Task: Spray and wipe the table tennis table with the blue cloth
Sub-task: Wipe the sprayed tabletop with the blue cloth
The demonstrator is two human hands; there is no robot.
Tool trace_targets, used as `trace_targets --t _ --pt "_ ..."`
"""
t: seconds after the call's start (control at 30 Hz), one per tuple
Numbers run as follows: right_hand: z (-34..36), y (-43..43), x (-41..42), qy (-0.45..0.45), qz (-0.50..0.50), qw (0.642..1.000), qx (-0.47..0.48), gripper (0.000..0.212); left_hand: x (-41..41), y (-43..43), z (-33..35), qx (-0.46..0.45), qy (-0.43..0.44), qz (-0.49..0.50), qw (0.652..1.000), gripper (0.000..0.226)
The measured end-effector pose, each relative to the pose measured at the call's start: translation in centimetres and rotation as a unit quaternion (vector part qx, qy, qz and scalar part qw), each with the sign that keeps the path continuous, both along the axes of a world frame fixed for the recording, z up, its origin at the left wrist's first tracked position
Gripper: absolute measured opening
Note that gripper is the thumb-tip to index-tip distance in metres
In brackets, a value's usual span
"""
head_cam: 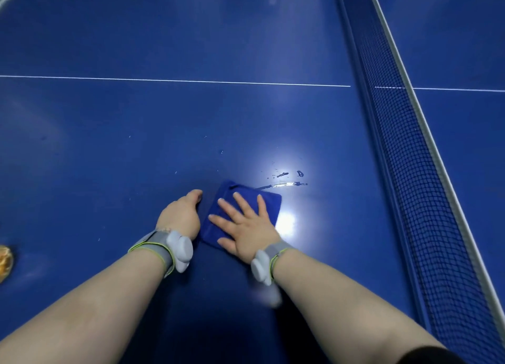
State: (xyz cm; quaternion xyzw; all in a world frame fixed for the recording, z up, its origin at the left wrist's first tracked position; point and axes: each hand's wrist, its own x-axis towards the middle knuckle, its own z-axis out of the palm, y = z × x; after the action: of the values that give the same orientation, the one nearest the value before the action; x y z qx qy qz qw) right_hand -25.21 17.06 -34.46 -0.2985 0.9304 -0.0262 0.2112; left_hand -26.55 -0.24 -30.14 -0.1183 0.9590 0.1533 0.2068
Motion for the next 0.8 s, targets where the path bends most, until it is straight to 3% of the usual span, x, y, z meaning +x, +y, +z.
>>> trace_targets --t 0.2,0.43,0.53,0.67,0.8 --pt "0.3 7.5 -4.1 0.008 -0.26 0.965 0.027 0.059 -0.1 0.3 -0.1 -0.01 0.027 0.014 0.999 0.06" --pt "0.2 17.6 -4.1 0.02 -0.518 0.854 0.041 0.059 -1.1 0.4 -1.0 -0.037 0.047 -0.031 0.998 0.055" --pt "0.1 18.7 -4.3 0.014 -0.554 0.831 0.055 0.059 -1.7 0.5 -0.8 -0.067 0.048 -0.038 0.996 0.058" --pt "0.1 17.5 -5.4 0.011 -0.567 0.822 0.057 0.059 -3.2 0.6 -0.8 -0.078 -0.016 -0.068 0.995 0.068" --pt "0.2 15.2 -6.3 0.007 -0.54 0.84 0.055 0.058 -3.9 1.1 0.4 -0.108 -0.071 -0.088 0.988 0.064"
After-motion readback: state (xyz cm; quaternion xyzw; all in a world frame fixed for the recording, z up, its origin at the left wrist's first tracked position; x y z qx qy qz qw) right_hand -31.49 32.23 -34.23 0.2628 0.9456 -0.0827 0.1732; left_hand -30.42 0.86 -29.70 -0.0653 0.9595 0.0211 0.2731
